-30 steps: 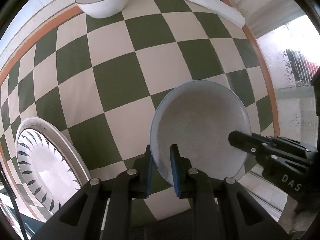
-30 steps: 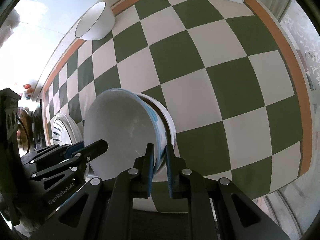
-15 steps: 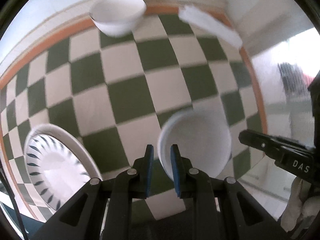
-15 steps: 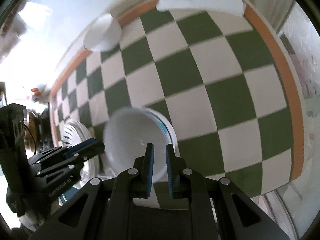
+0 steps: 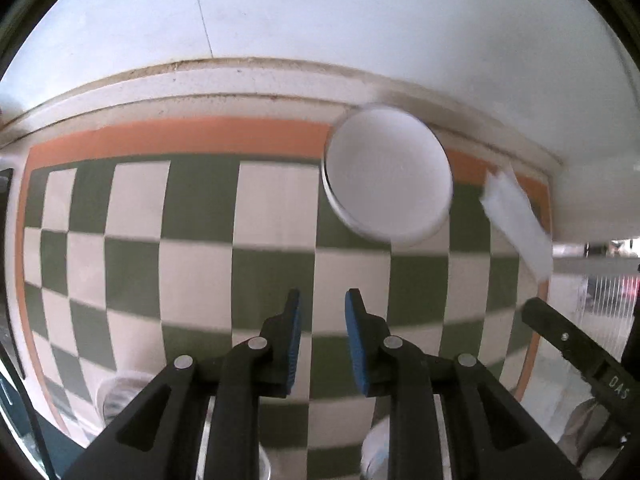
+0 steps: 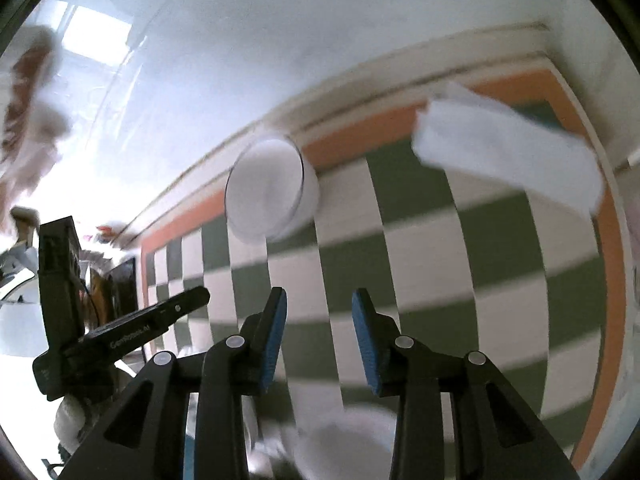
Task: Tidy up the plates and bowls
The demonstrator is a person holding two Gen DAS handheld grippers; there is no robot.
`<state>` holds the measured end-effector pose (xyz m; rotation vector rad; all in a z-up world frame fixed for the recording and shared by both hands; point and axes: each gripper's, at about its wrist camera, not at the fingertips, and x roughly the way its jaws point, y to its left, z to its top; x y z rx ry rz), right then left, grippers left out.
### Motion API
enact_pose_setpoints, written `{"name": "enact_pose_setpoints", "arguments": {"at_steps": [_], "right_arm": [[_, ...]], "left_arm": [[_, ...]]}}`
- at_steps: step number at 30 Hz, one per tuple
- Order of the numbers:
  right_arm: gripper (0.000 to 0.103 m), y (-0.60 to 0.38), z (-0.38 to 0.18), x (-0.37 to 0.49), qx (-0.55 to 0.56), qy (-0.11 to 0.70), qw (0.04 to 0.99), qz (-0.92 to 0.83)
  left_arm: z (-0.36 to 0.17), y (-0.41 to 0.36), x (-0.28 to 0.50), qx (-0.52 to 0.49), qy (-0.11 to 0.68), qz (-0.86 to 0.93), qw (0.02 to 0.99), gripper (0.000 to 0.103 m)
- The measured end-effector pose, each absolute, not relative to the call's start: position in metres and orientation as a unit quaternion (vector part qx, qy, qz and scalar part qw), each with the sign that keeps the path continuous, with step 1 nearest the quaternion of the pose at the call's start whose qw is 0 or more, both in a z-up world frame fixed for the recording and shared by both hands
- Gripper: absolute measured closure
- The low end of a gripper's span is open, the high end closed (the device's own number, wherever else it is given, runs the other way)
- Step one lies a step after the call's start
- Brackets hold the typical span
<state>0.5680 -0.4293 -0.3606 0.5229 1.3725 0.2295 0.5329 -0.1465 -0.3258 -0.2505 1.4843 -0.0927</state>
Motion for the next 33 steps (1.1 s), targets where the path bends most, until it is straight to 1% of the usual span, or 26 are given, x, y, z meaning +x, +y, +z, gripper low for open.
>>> {"name": "enact_pose_setpoints", "arguments": {"at_steps": [5,13,15,16,17,25,33], "right_arm": [[0.066,-0.412,-0.394,0.632,0.245,0.633,0.727,0.106],[0.067,-0.392,-0.444,0.677,0.259,0.660,0.697,0.108],[0.078,-0.388,-0.453,0.681,0.257,0.666,0.693,0.107],[0.086,-0.386,-0.456,0.680,0.251,0.669,0.693,0.100],[0.088,-0.386,-0.457,0.681,0.249,0.668,0.695,0.097],[0.091,-0.374,-0.453,0.676,0.208,0.664,0.713,0.088],[0.093,-0.378,-0.444,0.654,0.212,0.661,0.714,0.090]], "left_arm": [[-0.344,-0.141,0.580,-0.129,0.682,-0.036,0.719,0.083],[-0.382,-0.156,0.617,-0.108,0.696,-0.058,0.707,0.084],[-0.389,-0.160,0.616,-0.094,0.701,-0.063,0.704,0.088],[-0.391,-0.162,0.615,-0.089,0.700,-0.067,0.706,0.088],[-0.391,-0.163,0.613,-0.087,0.698,-0.070,0.708,0.088],[-0.381,-0.171,0.599,-0.065,0.681,-0.070,0.726,0.088],[-0.357,-0.177,0.588,-0.051,0.660,-0.089,0.744,0.088]]}}
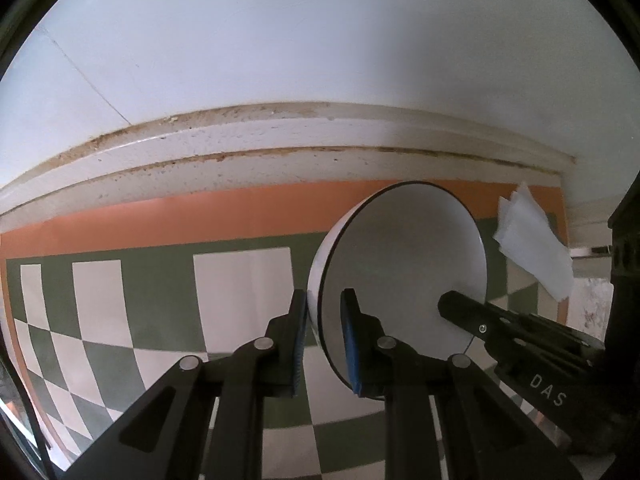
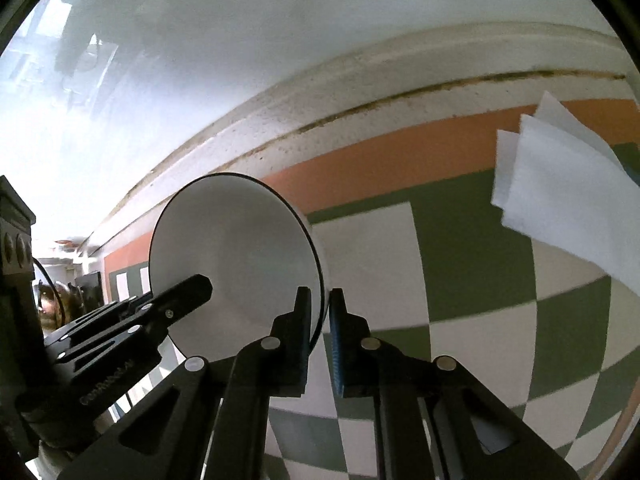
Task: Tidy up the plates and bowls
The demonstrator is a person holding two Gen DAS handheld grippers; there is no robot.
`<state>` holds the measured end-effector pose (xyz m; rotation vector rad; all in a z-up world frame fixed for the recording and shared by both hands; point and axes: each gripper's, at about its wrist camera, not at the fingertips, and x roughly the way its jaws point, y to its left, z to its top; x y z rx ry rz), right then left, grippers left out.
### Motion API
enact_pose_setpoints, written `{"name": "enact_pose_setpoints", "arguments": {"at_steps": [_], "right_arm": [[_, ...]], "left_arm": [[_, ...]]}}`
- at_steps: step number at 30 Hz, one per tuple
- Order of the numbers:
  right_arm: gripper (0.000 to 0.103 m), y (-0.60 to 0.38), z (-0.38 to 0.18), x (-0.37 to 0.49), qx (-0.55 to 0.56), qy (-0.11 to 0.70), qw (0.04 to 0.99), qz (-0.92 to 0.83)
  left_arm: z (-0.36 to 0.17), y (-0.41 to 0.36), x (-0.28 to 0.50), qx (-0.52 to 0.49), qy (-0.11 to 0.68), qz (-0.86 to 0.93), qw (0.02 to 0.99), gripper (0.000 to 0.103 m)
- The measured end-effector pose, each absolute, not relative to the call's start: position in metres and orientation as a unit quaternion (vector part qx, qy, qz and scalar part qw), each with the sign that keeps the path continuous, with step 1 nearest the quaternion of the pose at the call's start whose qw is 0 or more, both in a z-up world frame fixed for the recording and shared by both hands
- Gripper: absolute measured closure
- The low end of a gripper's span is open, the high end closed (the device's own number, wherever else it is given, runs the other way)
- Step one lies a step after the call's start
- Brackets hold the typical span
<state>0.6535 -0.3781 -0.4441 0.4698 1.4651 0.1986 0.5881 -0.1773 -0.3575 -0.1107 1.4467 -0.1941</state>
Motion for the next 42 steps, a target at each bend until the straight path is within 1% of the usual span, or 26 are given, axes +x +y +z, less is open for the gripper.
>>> {"name": "enact_pose_setpoints", "arguments": {"at_steps": [10,18,25,33,42], "right_arm": [[0.093,-0.387,-0.396,0.604,0.201,0.642,0.736,0.082],[0.092,-0.405,-0.347,0.533,0.195,0.622,0.755,0.072],[0.092,-0.416,-0.322,0.462,0.200,0.613,0.762,0.060],[0.091,-0.427,-0.319,0.394,0.222,0.613,0.757,0.047],[0.091,-0.435,-0.338,0.354,0.240,0.629,0.739,0.036]], "left_arm": [[-0.317,-0.188,0.539,-0.044,0.639,-0.119,0.759,0.088],[-0.286,-0.197,0.481,-0.028,0.622,-0.153,0.767,0.088],[-0.271,-0.207,0.427,-0.020,0.616,-0.190,0.765,0.088],[-0.266,-0.216,0.383,-0.009,0.617,-0.215,0.757,0.088],[-0.289,-0.227,0.352,0.009,0.640,-0.222,0.736,0.088]]}}
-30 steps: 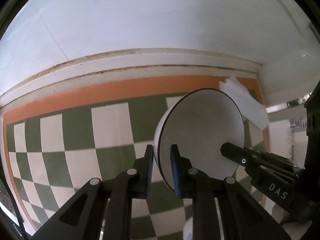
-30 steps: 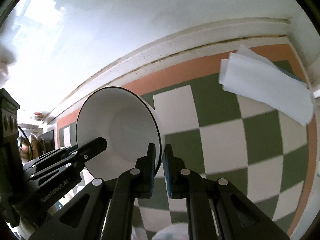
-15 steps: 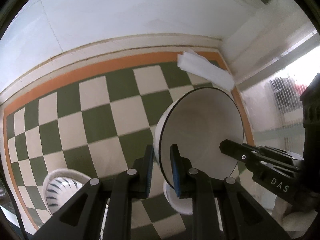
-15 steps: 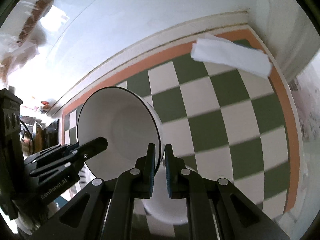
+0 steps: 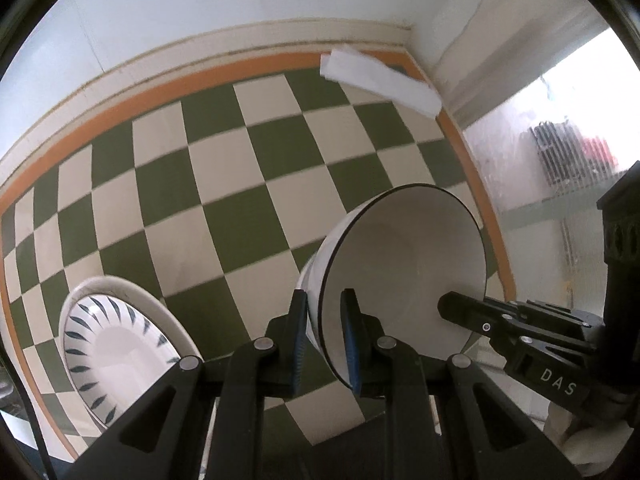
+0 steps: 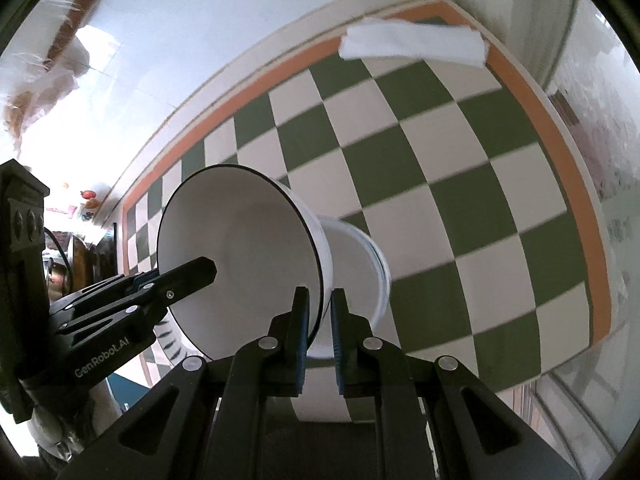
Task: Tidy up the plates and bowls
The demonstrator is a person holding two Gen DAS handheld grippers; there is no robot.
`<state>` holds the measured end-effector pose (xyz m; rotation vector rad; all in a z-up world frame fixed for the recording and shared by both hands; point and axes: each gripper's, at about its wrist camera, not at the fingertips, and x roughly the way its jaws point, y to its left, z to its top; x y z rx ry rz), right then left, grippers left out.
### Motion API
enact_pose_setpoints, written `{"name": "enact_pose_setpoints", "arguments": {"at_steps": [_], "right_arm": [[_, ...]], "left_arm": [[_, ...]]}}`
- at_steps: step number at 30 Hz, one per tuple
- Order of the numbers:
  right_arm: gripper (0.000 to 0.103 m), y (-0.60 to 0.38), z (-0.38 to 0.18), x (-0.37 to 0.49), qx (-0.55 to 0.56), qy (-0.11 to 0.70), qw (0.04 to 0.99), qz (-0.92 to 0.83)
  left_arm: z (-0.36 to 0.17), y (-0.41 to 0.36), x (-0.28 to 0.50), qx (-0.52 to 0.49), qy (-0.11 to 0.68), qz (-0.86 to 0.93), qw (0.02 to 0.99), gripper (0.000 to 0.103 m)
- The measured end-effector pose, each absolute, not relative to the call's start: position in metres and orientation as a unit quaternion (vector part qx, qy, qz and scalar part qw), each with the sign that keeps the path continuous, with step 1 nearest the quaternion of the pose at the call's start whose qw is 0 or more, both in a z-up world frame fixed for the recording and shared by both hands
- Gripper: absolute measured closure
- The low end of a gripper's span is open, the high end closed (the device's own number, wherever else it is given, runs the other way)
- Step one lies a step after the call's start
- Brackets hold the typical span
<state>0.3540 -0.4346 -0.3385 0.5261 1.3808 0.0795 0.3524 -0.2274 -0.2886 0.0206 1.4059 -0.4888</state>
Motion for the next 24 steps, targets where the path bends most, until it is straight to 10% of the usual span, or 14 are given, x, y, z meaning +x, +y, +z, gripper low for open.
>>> {"name": "enact_pose_setpoints", "arguments": {"at_steps": [24], "right_arm": [[0.091,-0.444,-0.391,0.357,0.226,0.671,0.705,0.039]], "left_arm": [[-0.331,-0.246,0.344,0.034,0.674,-0.187,0.713,0.088]]}}
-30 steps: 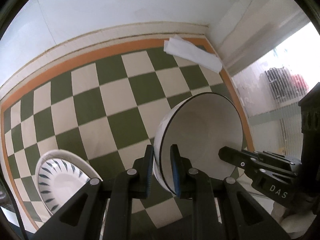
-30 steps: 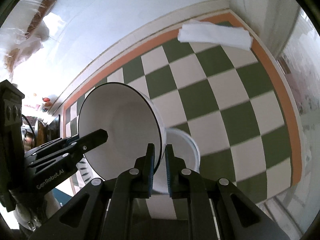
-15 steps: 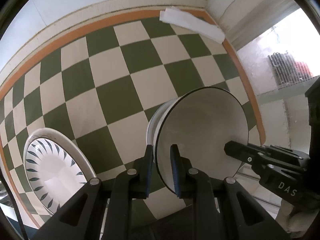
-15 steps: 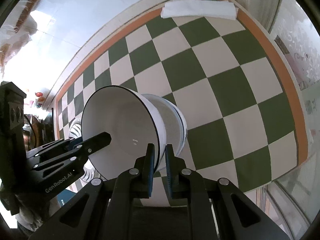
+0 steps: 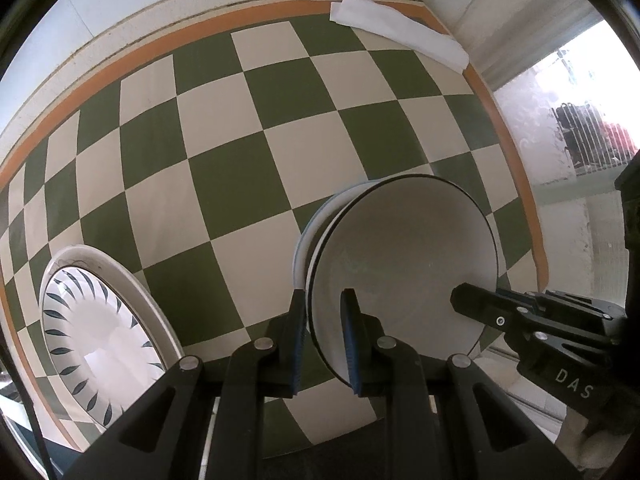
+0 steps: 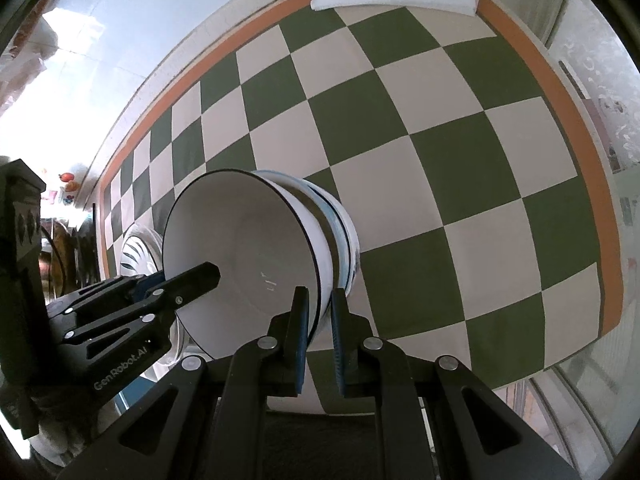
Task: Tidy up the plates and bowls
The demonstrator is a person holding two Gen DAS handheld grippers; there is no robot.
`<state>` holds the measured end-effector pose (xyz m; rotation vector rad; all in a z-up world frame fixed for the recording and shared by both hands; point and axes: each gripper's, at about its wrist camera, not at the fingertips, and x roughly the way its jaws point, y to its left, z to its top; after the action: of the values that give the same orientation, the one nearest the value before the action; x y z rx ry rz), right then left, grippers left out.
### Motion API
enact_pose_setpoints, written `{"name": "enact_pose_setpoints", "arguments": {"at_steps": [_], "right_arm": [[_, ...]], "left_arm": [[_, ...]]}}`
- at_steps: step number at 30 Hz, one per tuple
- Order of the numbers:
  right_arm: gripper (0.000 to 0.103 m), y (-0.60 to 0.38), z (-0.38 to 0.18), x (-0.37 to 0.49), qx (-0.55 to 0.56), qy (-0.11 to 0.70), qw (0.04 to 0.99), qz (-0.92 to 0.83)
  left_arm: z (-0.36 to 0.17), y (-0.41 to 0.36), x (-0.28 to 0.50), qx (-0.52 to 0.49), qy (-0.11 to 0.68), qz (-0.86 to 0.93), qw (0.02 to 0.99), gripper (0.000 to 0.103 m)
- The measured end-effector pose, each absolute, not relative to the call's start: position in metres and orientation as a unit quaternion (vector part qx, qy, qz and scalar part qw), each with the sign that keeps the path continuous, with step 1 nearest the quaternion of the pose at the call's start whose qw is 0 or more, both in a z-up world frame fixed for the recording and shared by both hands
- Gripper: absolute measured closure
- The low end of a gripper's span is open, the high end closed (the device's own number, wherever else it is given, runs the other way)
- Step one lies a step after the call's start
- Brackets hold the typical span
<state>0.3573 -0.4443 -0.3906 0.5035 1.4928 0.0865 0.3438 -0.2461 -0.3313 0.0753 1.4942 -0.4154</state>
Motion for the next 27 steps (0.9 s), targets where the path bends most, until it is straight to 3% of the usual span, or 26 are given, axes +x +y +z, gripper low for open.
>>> {"name": "enact_pose_setpoints", "arguments": {"at_steps": [17,22,24,26,27], "right_arm": [[0.087,-0.440,-0.388,0.373,0.185,0.690,0.697,0.069],[0.082,-0.435,-0.367,0.361,0.166,0.672,0.719,0.059],[0.074,-0.433,-0.357,0.353,0.160,0.663,0.729,0.051],[0.072,-0.429,-0.346,0.342,0.155,0.652,0.740,0.045],[0.072,-0.427,-0.341,0.338,0.154,0.649,0.744,0.044]], "left_arm": [[-0.329,-0.237,0.339,0.023,0.673,-0.144,0.725,0.084],[-0.313,-0.226,0.327,0.015,0.656,-0.150,0.740,0.073],[-0.306,-0.221,0.320,0.017,0.647,-0.149,0.748,0.061],[-0.297,-0.214,0.312,0.018,0.637,-0.146,0.756,0.057],[-0.293,-0.211,0.308,0.017,0.634,-0.145,0.760,0.046]]}}
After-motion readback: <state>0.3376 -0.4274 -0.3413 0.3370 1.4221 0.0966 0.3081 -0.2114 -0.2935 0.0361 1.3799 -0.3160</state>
